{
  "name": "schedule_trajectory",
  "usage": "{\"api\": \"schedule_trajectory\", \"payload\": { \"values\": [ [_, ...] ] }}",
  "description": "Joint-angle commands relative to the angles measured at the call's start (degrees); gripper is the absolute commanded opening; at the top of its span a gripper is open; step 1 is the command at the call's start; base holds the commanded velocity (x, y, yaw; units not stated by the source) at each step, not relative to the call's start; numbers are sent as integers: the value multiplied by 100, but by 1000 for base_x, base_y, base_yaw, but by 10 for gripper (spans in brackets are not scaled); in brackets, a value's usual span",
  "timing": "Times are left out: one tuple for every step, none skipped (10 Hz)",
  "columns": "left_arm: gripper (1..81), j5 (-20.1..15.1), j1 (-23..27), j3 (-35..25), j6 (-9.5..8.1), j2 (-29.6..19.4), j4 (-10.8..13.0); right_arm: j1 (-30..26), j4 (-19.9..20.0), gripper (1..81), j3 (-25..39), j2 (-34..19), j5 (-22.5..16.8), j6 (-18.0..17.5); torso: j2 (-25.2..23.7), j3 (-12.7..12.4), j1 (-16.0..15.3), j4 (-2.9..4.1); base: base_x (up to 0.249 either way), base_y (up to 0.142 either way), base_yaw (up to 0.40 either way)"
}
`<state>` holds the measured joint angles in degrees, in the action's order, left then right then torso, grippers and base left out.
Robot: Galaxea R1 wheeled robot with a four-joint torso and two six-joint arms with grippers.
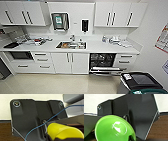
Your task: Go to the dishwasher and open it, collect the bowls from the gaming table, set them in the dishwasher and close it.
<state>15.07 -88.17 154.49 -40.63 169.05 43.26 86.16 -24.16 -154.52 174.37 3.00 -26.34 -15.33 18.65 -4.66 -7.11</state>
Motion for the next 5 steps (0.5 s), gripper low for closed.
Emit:
{"api": "schedule_trajectory", "payload": {
  "values": [
    [10, -180, 129, -15, 3, -46, 42, -191, -18, 10, 28, 3, -282, 6, 0, 0, 0, 0, 134, 0, 0],
    [10, -180, 129, -15, 3, -46, 42, -200, -18, 10, 28, 3, -282, 6, 0, 0, 0, 0, 134, 0, 0],
    [10, -180, 129, -15, -6, -46, 42, -200, -27, 10, 28, 3, -282, 6, 0, 0, 0, 0, 133, 0, 0],
    [10, -180, 137, -15, 3, -46, 42, -209, -18, 10, 28, 12, -282, 6, 0, 0, 0, 0, 134, 0, 0],
    [10, -180, 137, -15, -6, -46, 42, -209, -19, 10, 28, 12, -282, 15, 0, 0, 0, 0, 134, 0, 0]
  ]
}}
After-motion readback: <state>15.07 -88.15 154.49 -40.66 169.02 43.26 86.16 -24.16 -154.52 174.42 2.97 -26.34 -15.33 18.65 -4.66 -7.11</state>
